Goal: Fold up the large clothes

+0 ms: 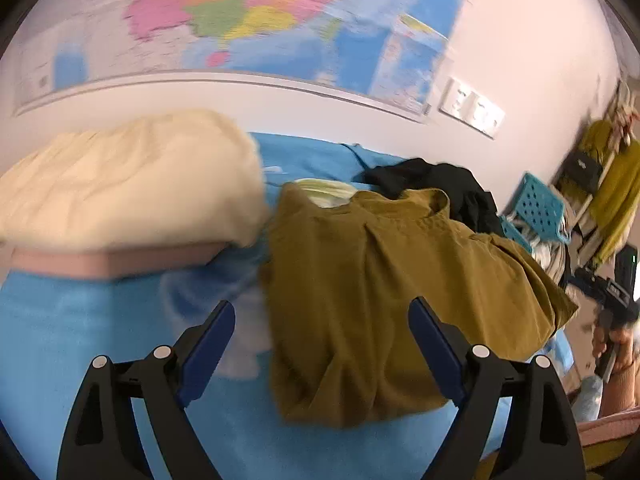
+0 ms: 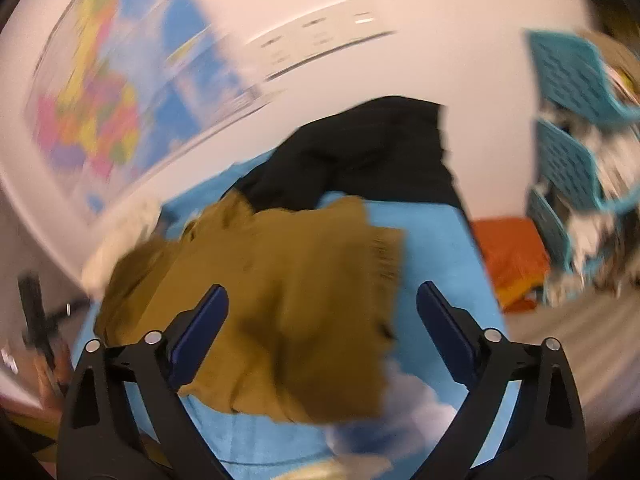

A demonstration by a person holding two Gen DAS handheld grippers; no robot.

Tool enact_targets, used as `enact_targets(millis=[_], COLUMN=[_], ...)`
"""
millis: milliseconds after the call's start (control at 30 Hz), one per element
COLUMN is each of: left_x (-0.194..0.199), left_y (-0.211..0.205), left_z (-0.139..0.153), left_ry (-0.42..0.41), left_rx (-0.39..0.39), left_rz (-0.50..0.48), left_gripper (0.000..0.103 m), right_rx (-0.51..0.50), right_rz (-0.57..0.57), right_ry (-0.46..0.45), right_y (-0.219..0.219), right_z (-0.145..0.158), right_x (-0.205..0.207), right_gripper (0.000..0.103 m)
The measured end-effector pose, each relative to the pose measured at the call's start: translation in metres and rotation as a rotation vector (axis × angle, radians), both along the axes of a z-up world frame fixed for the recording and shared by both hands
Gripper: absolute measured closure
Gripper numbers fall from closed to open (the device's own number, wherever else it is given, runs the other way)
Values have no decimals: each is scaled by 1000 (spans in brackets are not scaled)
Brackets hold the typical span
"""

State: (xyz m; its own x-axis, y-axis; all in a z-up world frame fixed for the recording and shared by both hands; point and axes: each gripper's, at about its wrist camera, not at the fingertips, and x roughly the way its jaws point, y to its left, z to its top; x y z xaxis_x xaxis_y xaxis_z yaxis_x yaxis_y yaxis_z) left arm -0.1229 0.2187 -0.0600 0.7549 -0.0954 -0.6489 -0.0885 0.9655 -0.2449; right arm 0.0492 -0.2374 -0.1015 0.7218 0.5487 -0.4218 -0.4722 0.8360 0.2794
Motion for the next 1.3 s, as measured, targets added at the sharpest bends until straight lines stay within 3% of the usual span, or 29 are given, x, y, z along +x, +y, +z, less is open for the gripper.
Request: enact_targets(millis=[67,167,200,233,267,300,367,400,433,467,533,633,667,733,833,900,1000,1033,1067,1100,1133,1167,1300], left_x=[18,52,60,68,73,77,76,76,75,74,70,59,56,57,73,83,81,79,78,76,77,75,82], left_y=[-8,-23,-28,-30,-30,-29,-29,-28,-26,-23,-20,-15,-12,-6,0,3,8,7,7,6,4,2,-20], left_z=[-7,-27,-34,-43,-48,-54,-58,-57,-56,-50,-34,-3,6,10,-23,-47,-61,-57,-53,-47,-43,-37,-11], left_ry=[26,110,139,177,195,213,213,209,199,182,126,-14,-59,-90,9,88,110,110,112,108,98,83,14], left_rx=[39,78,114,144,152,149,157,150,137,117,73,52,36,9,11,62,20,34,39,26,24,50,159], left_rz=[-47,-113,-109,-112,-108,-109,-108,-117,-122,-115,-110,-69,-61,-48,-8,35,16,8,2,-16,-25,-18,-70], left_gripper=[18,21,24,28,35,39,62,68,84,91,98,98,98,98,97,94,89,88,81,73,58,45,38], right_rx=[-82,-193,-235,-253,-247,-238,-262,-259,-245,-205,-147,-108,-103,-124,-225,-271,-354,-367,-366,-347,-326,-290,-210], right_rz=[49,63,56,70,93,118,101,96,77,75,63,8,8,31,21,39,47,59,64,53,50,47,116], right_ry=[3,43,56,69,76,77,37,9,-25,-69,-160,-380,-415,-337,-179,-88,7,8,8,2,-8,-33,-61], right_y=[27,58,68,74,78,81,84,84,81,78,72,72,75,85,98,106,115,115,114,110,106,101,110], right_z=[-6,-15,-21,-25,-26,-25,-19,-11,-2,11,35,71,75,72,36,10,-11,-11,-9,-3,3,13,38], right_x=[16,41,50,56,59,58,53,49,45,39,27,-2,-4,19,67,88,95,92,88,84,80,74,73], right_gripper=[14,27,40,62,70,91,98,99,99,99,100,100,100,100,100,99,90,84,79,60,44,41,40])
